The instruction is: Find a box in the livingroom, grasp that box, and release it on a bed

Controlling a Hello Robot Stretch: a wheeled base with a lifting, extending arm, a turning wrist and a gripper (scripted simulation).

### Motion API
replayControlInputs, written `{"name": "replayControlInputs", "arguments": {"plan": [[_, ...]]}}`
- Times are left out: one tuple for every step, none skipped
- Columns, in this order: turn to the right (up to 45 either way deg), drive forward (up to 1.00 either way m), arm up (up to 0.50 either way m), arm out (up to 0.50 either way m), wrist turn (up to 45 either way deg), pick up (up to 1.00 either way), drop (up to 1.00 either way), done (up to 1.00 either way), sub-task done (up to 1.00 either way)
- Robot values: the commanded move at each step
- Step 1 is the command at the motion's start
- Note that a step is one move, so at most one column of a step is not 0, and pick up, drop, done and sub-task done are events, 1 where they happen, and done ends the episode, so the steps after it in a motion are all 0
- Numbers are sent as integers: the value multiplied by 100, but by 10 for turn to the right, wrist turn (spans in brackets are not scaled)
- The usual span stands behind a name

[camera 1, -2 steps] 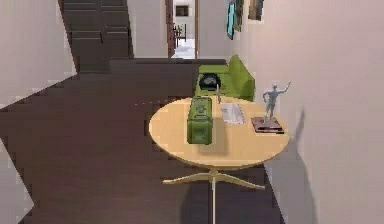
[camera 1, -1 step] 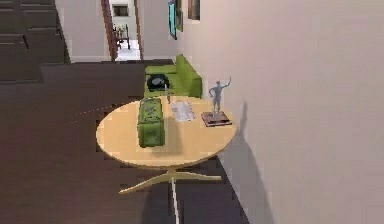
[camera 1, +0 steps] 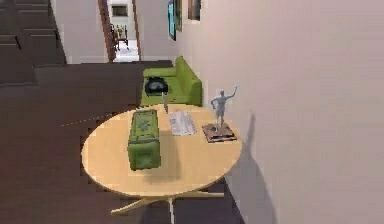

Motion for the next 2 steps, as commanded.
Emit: {"name": "replayControlInputs", "arguments": {"plan": [[-450, 0, 0, 0, 0, 0, 0, 0, 0], [-450, 0, 0, 0, 0, 0, 0, 0, 0]]}}
